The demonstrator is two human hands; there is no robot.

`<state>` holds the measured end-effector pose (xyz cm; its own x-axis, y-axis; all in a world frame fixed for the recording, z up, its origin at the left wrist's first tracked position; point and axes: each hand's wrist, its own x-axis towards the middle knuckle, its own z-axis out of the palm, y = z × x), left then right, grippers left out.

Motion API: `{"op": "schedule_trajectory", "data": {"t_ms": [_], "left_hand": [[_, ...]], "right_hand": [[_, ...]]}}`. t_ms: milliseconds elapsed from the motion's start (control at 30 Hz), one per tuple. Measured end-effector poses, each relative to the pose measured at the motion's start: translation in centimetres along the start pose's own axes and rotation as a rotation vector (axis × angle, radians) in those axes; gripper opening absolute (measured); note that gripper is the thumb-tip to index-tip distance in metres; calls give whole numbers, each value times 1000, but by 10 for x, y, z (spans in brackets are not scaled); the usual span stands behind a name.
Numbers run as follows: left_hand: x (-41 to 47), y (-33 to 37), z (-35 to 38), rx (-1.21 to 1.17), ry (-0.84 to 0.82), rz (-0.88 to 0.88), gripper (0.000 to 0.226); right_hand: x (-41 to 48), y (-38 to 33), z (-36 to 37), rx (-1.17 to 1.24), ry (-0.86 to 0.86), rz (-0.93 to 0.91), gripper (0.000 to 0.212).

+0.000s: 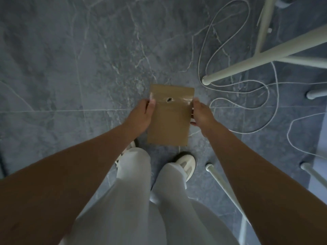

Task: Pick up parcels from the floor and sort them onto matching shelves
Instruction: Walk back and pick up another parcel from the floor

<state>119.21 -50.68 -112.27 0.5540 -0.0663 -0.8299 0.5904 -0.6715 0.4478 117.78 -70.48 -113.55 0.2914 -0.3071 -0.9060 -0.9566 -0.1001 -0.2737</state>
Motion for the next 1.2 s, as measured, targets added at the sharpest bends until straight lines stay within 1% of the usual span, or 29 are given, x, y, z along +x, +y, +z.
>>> {"op": "schedule_trajectory", "data": {"t_ms": [67,133,267,367,467,567,767,867,1000,1100,1200], "left_hand": [[2,-8,4,-139,-19,-19,60],[6,-15,7,-246,-81,-62,59],[-1,-15,3,-282,-193,-79,52],[-12,-8,-19,-293,-188,-40,51],[-32,5,-52,-296,-126,-25,53],[-71,29,-86,-326,-65,3,50],[-166,80,-160,-388,72,73,48],[-216,110,-197,-414,158,122,48],[-285,145,-238,-496,250,175,47],[-343,170,-267,-552,325,234,47],[-409,189,-287,-634,433,300,51]], "right_hand": [[-1,3,3,107,-36,106,67],[-7,1,7,184,-83,184,71],[-19,-1,10,198,-50,232,81],[-45,-17,10,231,-66,210,80],[-89,-47,8,240,-94,150,76],[-141,-91,1,226,-109,75,67],[-254,-168,-17,130,-107,-57,67],[-310,-200,-28,123,-107,-109,65],[-389,-242,-50,249,-203,-188,55],[-443,-264,-66,258,-254,-272,50],[-501,-278,-77,230,-287,-315,45]]}}
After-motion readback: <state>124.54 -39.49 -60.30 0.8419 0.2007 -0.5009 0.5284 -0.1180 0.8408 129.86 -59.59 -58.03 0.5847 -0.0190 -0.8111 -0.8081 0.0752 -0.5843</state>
